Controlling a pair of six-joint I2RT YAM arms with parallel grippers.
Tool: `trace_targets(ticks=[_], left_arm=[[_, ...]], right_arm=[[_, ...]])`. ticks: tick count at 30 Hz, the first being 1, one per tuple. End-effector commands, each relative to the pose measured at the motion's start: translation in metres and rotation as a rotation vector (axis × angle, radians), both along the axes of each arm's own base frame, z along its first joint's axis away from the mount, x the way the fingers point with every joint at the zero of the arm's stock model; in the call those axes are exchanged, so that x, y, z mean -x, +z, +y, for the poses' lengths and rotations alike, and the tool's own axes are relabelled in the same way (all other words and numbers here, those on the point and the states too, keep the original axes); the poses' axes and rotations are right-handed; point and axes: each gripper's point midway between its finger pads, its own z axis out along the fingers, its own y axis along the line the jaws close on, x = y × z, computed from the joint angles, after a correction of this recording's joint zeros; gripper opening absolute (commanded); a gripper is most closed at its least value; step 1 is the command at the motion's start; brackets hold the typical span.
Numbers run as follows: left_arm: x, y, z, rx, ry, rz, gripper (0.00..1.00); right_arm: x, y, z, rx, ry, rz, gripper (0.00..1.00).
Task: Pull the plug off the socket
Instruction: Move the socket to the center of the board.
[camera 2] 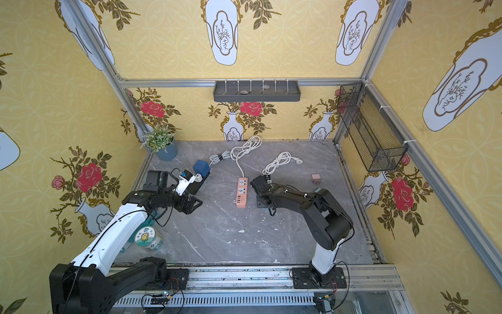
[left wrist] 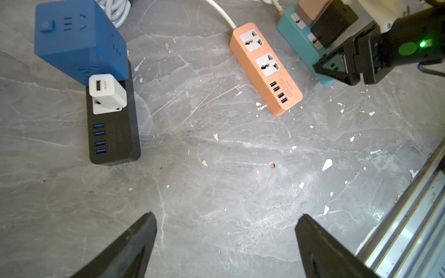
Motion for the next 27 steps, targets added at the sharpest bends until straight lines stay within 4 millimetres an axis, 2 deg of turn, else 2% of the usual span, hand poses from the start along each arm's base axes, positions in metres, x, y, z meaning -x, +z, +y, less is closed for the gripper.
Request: trace_targets(ticks=[1,8,14,20,23,24,26,27], left_arm=[[-0.001,0.003,-0.004,0.005,-0.023,-0.002,0.92],[-0.003,0.001,-0.026,-0.022,-0.115,0.012,0.87],[-0.009,0.003,-0.055,-0.036,-0.207,0.017,0.84],[-0.01,0.008,-0.091,-0.035,-0.319,0.008,0.82],[-0.009,0.006,-0.11,-0.045,-0.376,0.002,0.82],[-0.01,0.005,-0.115,-0.048,-0.392,0.002,0.82],[-0.012,0.002,-0.125,-0.055,-0.42,0.002,0.8],[-0.013,0.001,-0.13,-0.06,-0.434,-0.002,0.8]], right_arm=[[0.008,0.0,0.001,0.039,-0.009,-0.01,0.43],[0.043,0.005,0.008,0.077,0.03,0.007,0.34],[0.081,0.007,0.016,0.088,0.082,0.026,0.35],[0.121,-0.003,0.015,0.133,0.098,0.066,0.39],[0.132,-0.005,0.012,0.135,0.089,0.077,0.48],[0.134,-0.003,0.01,0.136,0.082,0.076,0.56],[0.135,0.003,0.006,0.141,0.061,0.068,0.82],[0.135,0.01,0.006,0.139,0.057,0.056,0.85]])
